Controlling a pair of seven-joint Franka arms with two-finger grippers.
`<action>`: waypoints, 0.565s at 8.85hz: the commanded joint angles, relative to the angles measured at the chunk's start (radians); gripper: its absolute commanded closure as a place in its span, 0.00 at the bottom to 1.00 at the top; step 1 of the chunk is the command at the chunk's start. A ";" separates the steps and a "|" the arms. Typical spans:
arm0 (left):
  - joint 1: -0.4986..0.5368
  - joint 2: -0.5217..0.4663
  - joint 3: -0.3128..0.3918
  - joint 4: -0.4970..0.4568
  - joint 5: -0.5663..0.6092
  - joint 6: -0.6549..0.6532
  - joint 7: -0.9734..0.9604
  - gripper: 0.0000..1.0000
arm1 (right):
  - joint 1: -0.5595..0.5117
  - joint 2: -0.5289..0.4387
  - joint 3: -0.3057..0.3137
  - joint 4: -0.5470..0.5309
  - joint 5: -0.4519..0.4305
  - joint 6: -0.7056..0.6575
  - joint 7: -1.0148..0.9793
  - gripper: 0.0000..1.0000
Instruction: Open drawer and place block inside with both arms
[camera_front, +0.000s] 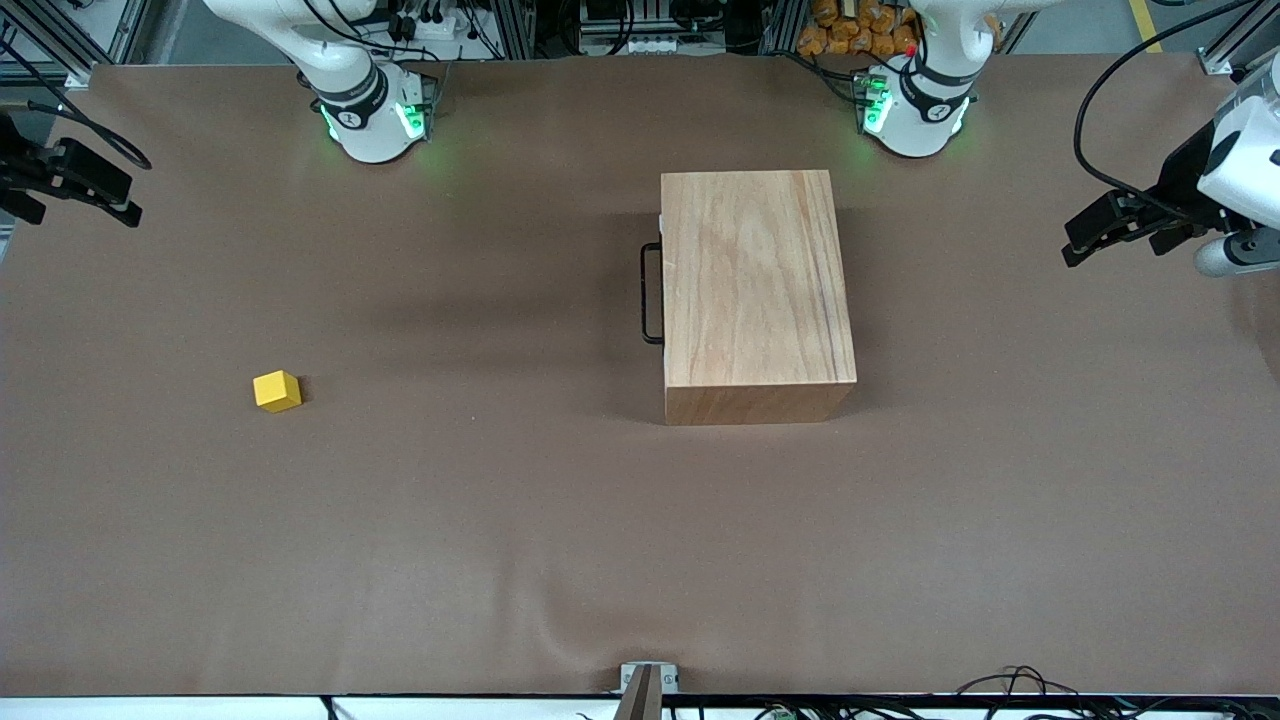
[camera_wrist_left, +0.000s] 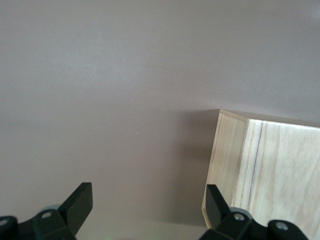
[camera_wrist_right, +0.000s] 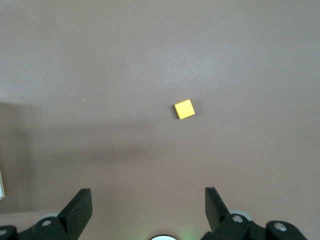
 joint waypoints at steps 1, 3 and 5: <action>0.009 0.012 -0.004 0.026 -0.004 -0.022 0.006 0.00 | -0.008 -0.007 0.006 -0.007 -0.019 0.004 0.010 0.00; 0.011 0.014 -0.004 0.026 -0.004 -0.023 0.008 0.00 | -0.012 -0.006 0.006 -0.007 -0.027 0.001 0.010 0.00; 0.004 0.017 -0.004 0.029 -0.005 -0.023 0.009 0.00 | -0.012 -0.006 0.006 -0.009 -0.027 0.004 0.010 0.00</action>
